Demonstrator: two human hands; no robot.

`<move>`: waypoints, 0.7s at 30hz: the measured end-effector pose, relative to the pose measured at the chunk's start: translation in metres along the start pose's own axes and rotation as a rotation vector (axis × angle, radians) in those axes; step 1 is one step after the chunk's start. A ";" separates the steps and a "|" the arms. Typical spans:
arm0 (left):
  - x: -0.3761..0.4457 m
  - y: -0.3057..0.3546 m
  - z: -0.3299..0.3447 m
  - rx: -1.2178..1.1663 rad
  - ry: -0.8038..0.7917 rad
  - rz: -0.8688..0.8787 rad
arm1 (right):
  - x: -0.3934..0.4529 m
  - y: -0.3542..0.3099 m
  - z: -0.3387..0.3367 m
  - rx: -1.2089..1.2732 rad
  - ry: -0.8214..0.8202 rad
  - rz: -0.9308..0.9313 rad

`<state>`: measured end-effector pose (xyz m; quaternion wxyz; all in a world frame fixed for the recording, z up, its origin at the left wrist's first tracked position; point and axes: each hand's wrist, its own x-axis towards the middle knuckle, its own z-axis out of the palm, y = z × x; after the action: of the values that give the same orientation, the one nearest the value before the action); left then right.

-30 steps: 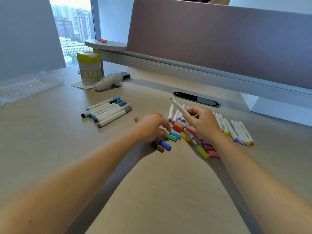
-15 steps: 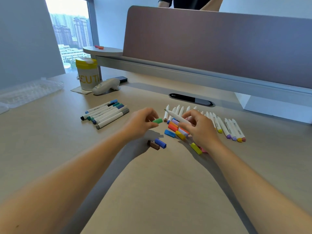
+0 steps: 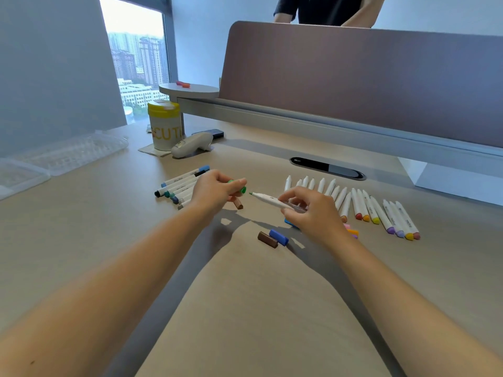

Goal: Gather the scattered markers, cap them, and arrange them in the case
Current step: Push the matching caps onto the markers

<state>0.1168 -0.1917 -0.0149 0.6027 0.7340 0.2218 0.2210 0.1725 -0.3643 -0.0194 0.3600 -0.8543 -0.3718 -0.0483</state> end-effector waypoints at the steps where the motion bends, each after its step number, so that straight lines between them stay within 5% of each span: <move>1: 0.000 0.000 -0.001 -0.026 0.010 -0.026 | 0.000 -0.002 0.001 0.005 0.000 -0.013; 21: -0.002 0.000 -0.004 -0.140 0.015 -0.129 | 0.007 -0.009 0.020 0.010 0.051 -0.045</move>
<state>0.1126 -0.1898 -0.0148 0.6639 0.6726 0.2569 0.2022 0.1677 -0.3429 -0.0261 0.3725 -0.8423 -0.3819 -0.0764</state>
